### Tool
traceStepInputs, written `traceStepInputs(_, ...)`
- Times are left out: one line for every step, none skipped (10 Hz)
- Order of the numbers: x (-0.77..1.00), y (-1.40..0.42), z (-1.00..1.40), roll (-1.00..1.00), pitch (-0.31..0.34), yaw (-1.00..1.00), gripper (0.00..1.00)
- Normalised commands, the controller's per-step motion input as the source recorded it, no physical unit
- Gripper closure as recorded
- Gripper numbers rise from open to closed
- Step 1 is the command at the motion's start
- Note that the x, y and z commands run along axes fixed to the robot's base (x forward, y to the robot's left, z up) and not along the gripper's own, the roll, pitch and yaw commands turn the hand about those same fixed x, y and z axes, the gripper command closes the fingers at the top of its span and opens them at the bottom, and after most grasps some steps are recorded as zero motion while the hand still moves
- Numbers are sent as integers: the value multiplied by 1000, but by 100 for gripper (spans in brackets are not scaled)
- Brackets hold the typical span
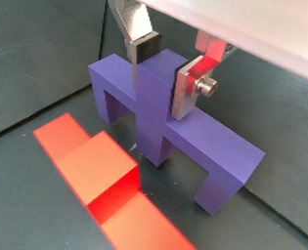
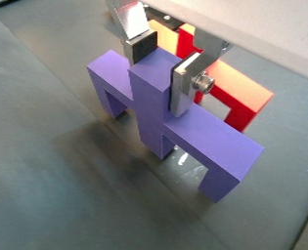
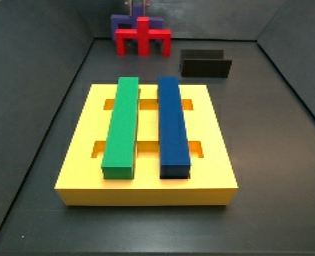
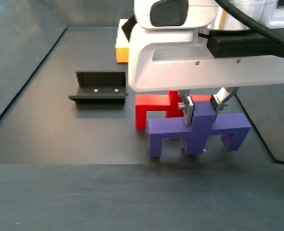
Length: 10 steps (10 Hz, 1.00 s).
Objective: Pick up the purple object. Move up. Move to above the board. Insert the purple object.
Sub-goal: Move up, then move to above the board.
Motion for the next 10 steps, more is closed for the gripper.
traceStepInputs(0, 0, 833, 0, 0, 0, 100)
traceStepInputs(-46, -22, 782, -14, 38, -41, 100)
traceStepInputs(-69, -26, 646, 2, 58, -43, 100)
traceStepInputs(-22, -13, 274, 50, 50, -15, 100)
traceStepInputs(0, 0, 1400, 0, 0, 0, 100)
traceStepInputs(-13, 3, 1400, -34, 13, 5, 100)
traceStepInputs(-46, -14, 1400, 9, 28, 8, 100)
traceStepInputs(12, -7, 1400, 7, 18, 7, 100)
traceStepInputs(42, 18, 752, -15, 78, 2, 100)
traceStepInputs(39, 7, 422, 1, 89, 3, 100)
